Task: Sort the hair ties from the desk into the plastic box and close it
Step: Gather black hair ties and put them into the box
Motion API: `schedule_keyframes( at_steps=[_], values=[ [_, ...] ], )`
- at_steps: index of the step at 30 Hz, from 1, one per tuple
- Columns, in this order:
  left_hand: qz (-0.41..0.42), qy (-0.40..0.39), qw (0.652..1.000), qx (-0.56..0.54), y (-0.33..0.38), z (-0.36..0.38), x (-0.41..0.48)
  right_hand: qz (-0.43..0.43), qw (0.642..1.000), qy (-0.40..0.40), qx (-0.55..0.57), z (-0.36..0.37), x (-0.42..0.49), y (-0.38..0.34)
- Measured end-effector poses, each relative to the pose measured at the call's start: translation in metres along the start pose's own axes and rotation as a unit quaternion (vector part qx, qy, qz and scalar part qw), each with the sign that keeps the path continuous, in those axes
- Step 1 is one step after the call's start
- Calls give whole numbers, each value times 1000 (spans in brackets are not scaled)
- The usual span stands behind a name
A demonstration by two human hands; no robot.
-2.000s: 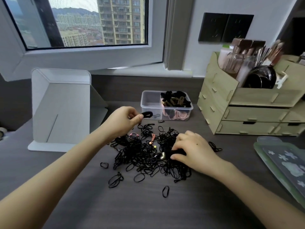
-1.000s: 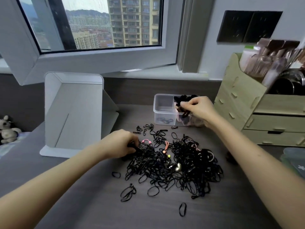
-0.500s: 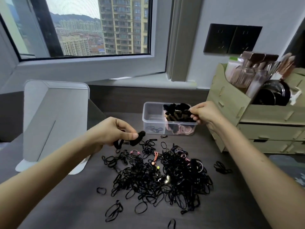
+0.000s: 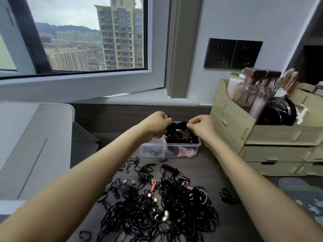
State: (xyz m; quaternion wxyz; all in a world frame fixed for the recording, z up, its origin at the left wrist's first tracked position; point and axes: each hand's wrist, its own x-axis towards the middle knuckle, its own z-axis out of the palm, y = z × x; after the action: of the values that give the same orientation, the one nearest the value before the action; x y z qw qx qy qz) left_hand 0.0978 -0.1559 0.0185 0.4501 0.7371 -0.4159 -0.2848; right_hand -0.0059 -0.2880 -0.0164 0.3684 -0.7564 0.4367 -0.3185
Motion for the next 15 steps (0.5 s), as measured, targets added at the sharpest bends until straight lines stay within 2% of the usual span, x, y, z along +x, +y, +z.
schedule_keyframes(
  at_steps=[5,9,11,15],
  values=[
    [-12,-32,999,-4,10,16,34,-39,998,-16,-44,-4,8,6],
    [-24,-1,1000,13,3,14,44,-76,993,-49,-71,-5,10,8],
    [-24,14,999,40,-1,13,47,-89,992,-41,-85,-4,9,10],
    [-13,13,996,92,2,16,48,-117,992,-36,-42,-6,5,8]
  ],
)
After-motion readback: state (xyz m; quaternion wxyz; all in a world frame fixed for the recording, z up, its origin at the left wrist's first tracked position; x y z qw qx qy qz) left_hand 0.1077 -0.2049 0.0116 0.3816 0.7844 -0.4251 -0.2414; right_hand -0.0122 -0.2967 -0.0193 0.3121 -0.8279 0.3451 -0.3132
